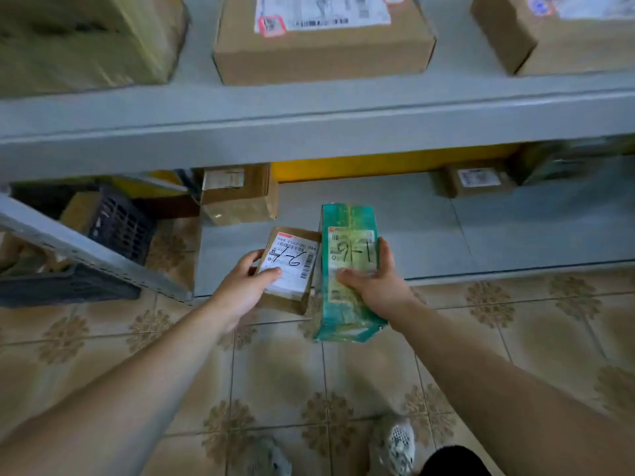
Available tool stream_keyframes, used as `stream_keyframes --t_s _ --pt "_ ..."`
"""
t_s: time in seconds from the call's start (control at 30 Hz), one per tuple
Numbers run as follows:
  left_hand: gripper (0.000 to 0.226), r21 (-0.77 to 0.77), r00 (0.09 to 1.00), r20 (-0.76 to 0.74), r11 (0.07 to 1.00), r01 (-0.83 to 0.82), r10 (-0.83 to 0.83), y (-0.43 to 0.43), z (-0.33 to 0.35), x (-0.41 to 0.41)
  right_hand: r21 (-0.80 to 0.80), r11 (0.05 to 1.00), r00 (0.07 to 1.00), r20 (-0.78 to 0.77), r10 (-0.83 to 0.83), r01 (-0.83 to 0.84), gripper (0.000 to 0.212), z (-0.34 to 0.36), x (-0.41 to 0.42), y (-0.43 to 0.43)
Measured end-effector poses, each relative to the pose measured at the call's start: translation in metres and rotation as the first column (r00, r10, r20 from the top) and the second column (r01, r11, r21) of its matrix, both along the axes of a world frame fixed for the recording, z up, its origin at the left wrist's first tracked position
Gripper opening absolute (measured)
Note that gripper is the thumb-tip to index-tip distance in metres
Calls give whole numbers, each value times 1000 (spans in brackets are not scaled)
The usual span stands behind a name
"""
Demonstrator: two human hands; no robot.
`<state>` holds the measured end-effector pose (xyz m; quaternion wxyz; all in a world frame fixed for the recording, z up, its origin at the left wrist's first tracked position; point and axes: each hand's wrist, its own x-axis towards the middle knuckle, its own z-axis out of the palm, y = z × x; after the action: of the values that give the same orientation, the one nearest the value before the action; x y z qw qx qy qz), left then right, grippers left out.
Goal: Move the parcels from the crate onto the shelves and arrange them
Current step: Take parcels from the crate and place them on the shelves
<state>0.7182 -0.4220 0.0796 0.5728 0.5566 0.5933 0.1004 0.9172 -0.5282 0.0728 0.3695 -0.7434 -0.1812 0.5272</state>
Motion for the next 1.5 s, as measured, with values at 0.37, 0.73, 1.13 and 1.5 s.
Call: stream_keyframes --t_s 0.37,0.73,1.13,1.5 --pt "42 101 989 41 984 -144 141 90 -224 5 151 980 972 217 95 -130 86 -191 39 97" --pt "57 297 987 -148 955 -17 64 169 -302 -23 216 964 952 293 88 -155 56 -263 41 154" --pt "111 227 523 -789 637 737 -323 181 -283 -8 237 972 978 201 -53 4 45 -265 24 168" --pt "85 322 621 -762 723 612 -186 187 -304 -36 284 897 931 37 -364 339 72 -285 -18 212"
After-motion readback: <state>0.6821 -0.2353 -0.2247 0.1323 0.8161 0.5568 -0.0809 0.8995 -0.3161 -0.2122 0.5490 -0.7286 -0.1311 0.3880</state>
